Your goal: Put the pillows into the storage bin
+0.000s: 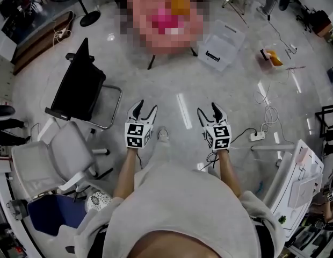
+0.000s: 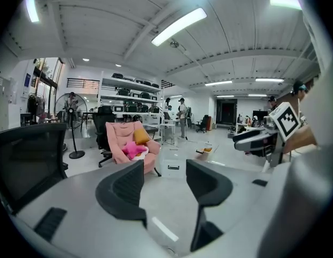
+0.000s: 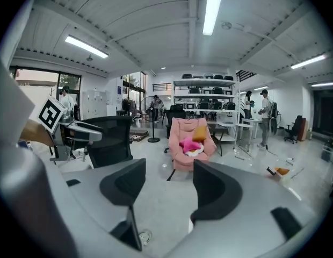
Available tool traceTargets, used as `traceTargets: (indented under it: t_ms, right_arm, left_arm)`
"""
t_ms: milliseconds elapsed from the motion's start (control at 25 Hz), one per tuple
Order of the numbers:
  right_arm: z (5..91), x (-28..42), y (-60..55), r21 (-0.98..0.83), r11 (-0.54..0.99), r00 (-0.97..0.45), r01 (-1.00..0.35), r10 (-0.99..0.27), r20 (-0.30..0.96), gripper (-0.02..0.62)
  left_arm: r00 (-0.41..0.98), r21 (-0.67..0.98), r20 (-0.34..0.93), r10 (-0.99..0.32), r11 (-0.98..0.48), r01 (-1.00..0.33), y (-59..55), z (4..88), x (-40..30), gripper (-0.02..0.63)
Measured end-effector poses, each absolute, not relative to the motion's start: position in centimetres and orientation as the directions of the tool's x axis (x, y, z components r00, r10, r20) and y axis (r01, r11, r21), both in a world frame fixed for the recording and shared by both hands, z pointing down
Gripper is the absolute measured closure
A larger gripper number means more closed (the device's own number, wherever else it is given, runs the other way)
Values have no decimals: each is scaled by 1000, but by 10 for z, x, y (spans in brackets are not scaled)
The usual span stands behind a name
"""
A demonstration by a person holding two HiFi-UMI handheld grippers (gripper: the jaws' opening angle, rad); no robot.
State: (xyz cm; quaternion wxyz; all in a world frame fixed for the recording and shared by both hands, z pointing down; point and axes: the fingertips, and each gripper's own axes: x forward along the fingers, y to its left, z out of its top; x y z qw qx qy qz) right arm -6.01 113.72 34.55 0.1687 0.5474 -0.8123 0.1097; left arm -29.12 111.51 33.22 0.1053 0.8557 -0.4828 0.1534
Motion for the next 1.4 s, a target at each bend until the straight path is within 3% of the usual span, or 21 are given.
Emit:
traceTargets:
  t_ms: [680, 1400]
  right_arm:
    - [327, -88, 857, 39, 337, -296, -941, -873, 387, 344]
    - [372, -58, 729, 13, 303, -264, -953, -849, 458, 347]
  left_arm:
    - [528, 25, 349, -775, -555, -831, 830, 320, -316, 373]
    - [564, 41, 391, -727, -599, -800, 684, 351, -280, 374]
